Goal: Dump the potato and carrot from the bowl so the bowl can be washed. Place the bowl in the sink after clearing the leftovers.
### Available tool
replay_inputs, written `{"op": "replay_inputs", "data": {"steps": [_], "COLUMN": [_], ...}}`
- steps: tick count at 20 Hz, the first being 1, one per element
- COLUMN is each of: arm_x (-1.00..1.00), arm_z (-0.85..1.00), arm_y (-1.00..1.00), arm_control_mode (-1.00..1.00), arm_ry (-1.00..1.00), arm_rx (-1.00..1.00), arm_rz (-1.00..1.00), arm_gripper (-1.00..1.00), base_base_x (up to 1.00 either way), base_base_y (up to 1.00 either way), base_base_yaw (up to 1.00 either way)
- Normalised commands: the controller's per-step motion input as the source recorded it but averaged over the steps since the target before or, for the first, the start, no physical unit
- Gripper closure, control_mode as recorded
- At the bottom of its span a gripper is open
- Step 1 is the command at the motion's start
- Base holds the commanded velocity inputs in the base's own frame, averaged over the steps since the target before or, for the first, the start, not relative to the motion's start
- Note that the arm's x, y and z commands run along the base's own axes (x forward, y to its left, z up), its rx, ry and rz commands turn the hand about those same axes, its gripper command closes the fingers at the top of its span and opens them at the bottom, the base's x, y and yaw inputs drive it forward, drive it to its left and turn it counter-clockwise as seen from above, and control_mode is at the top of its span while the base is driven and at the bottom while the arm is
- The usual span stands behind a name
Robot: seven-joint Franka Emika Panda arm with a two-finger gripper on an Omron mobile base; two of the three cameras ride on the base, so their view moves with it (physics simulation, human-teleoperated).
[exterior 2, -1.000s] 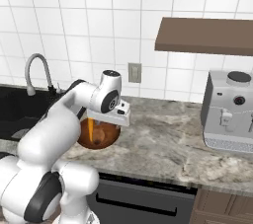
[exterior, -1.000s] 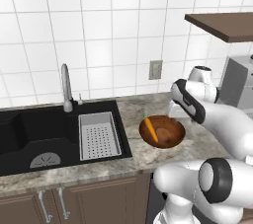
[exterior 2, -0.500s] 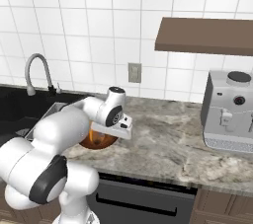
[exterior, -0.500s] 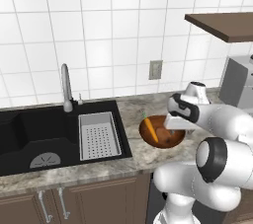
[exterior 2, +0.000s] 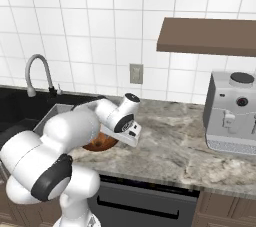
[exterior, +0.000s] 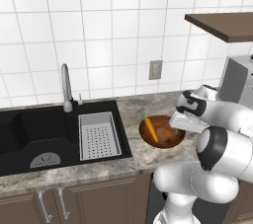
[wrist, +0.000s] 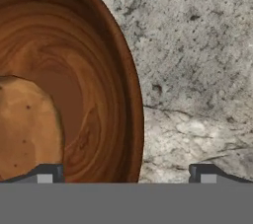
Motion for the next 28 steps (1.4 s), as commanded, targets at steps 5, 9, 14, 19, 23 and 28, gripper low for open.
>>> {"op": "replay_inputs", "data": {"steps": [5, 9, 14, 19, 23, 28], "arm_x": [0.24, 0.3, 0.17, 0.0, -0.11, -0.08], "arm_z": [-0.19, -0.19, -0.08, 0.0, 0.12, 0.3], "arm_y": [0.01, 0.11, 0.07, 0.0, 0.09, 0.5], "arm_control_mode": [-1.0, -1.0, -1.0, -1.0, -1.0, -1.0], "arm_ry": [0.0, 0.0, 0.0, 0.0, -0.1, -0.2], "arm_rx": [0.01, 0.0, 0.0, 0.0, 0.0, 0.0], "arm_rz": [-0.07, -0.04, -0.03, 0.0, 0.0, 0.0], "arm_gripper": [-1.0, -1.0, 1.0, 1.0, 1.0, 1.0], "base_base_x": [0.0, 0.0, 0.0, 0.0, 0.0, 0.0], "base_base_y": [0.0, 0.0, 0.0, 0.0, 0.0, 0.0], "base_base_yaw": [0.0, 0.0, 0.0, 0.0, 0.0, 0.0]}}
